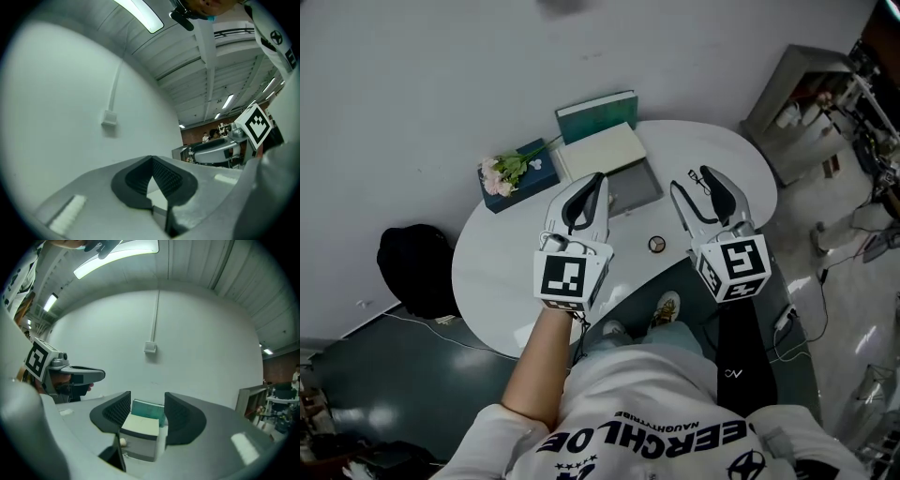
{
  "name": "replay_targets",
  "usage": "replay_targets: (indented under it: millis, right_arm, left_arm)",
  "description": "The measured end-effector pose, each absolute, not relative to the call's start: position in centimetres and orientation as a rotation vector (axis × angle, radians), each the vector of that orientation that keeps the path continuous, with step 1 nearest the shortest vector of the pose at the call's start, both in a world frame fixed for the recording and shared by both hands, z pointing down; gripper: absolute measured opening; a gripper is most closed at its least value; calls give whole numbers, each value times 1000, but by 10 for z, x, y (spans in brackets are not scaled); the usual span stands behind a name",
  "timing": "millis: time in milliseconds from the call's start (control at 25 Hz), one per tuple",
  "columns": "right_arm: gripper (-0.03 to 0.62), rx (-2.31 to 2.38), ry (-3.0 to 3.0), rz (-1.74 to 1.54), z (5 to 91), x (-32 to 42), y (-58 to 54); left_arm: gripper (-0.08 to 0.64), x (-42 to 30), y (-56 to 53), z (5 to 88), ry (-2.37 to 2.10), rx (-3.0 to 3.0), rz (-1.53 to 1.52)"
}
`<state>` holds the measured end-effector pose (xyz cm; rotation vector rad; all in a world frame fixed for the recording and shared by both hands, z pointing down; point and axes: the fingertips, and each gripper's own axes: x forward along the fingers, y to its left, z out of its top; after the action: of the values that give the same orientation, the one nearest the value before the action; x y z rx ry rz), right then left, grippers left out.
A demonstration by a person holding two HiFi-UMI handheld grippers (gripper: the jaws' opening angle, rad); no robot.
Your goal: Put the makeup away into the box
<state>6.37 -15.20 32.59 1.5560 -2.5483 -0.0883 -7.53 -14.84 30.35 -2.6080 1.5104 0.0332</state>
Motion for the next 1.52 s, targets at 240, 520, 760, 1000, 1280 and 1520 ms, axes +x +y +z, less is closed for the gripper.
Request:
replay_targets:
  millis: [240,520,760,1000,1280,1520]
  right_arm:
    - [255,1612,-2512,-53,327,96,-142]
    - [275,1499,-2493,99,383,85,-147]
    - [344,1278,-2354,370,512,62,-136]
    - [377,1170,-2211,560,605,54,-125]
    - [387,1121,-2075,666,662,56,-115]
    - [239,1096,-2005,663,685,63,-106]
  left_arm:
    - [0,-39,-144,307,1443,-2658,12]
    - [0,-34,-140,309,1449,-2654,5]
    - [0,-46,-140,320,1497,-2646,-34]
    - [0,-62,-144,338,1556,-2641,-83]
    - [0,-79,-147,353,1617,-2622,-112]
    - [0,-87,-148,354,1627,-2606,-123]
